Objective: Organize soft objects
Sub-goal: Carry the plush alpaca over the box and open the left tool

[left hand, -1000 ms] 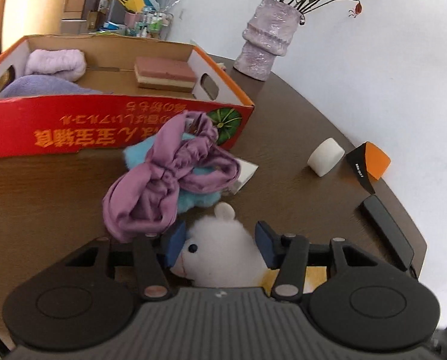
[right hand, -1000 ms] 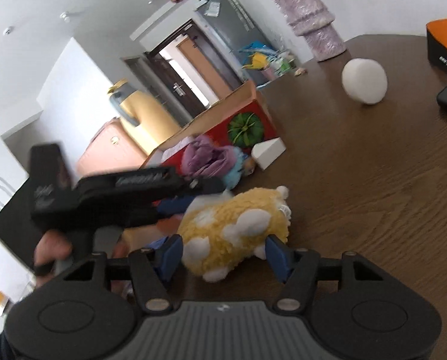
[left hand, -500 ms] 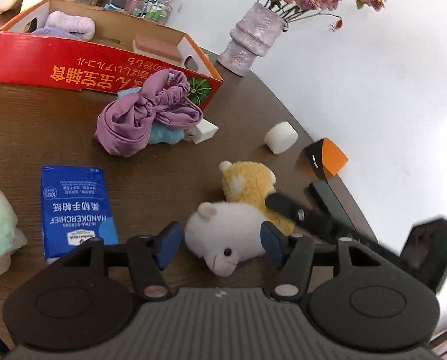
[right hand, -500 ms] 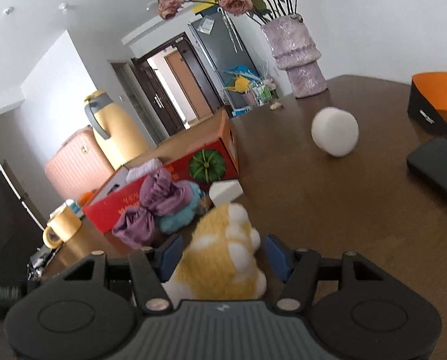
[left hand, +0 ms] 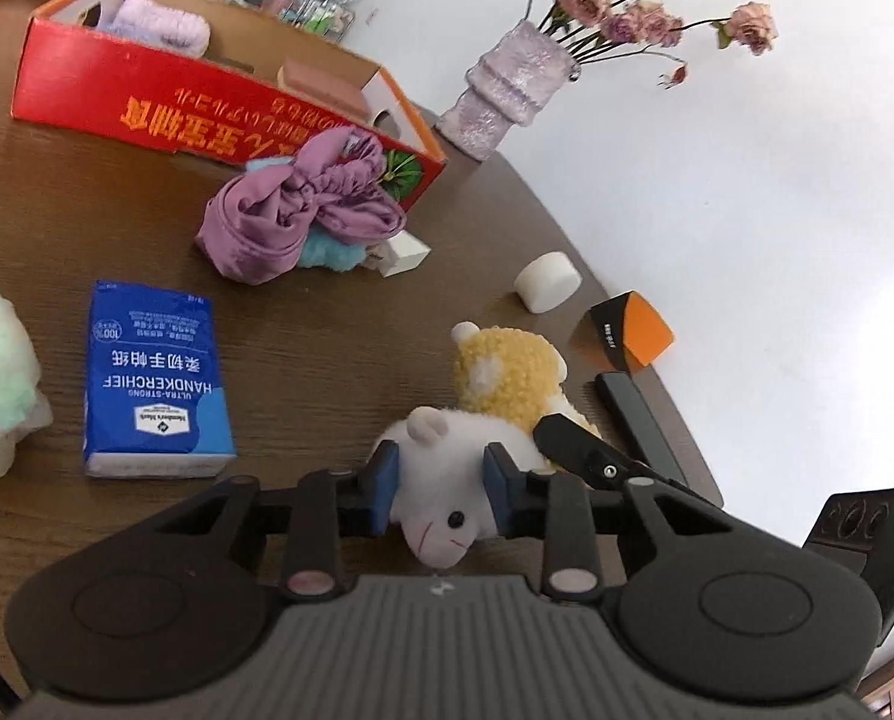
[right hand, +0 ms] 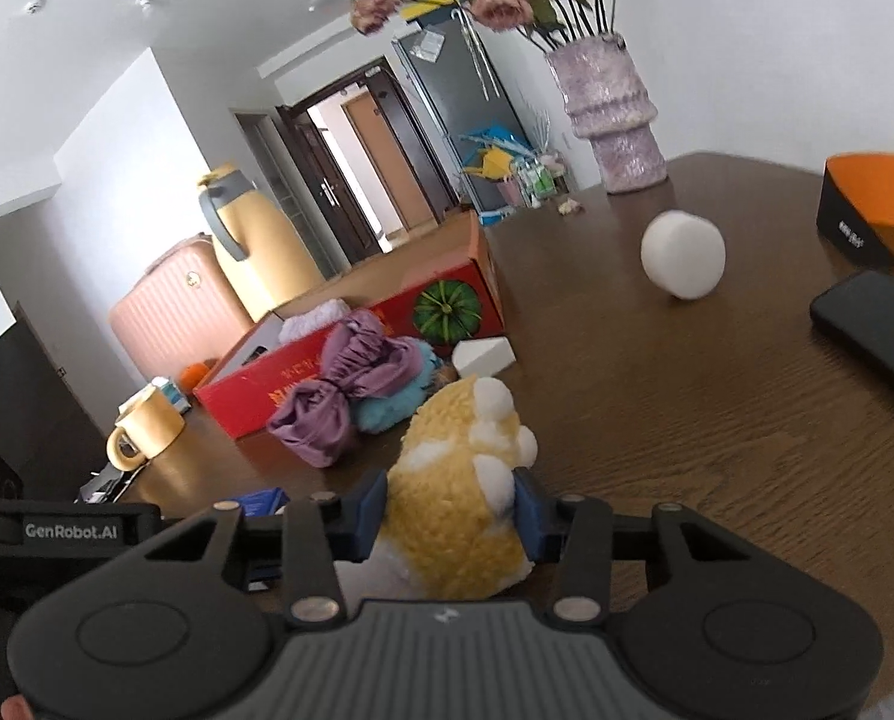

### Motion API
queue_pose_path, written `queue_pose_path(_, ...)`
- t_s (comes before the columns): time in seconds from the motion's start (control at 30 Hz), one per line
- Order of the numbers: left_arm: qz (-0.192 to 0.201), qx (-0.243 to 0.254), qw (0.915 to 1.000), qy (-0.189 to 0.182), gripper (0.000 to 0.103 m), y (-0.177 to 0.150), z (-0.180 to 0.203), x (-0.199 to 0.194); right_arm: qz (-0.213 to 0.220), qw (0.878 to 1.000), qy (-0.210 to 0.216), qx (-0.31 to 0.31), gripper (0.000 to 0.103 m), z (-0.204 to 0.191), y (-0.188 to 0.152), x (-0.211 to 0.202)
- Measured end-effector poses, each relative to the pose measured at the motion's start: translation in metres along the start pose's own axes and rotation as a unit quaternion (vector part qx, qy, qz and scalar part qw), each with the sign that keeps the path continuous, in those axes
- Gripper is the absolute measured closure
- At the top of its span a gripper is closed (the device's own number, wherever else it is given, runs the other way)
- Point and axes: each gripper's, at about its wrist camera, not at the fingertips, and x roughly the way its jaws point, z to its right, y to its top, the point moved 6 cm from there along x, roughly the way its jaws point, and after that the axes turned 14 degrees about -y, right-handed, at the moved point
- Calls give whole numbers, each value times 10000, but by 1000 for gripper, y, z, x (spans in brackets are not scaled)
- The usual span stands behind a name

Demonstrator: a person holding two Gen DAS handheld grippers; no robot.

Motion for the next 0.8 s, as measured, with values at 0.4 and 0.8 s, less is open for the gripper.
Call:
queue_pose_path(0.4,457,554,9973,-141,72,28,33,-35,660,9973,197,-269,59,-36,53,-25)
queue_pose_path(0.8,619,317,9975,119,72,223,-18,8,240,9990,173,-337,60,-92,186,142)
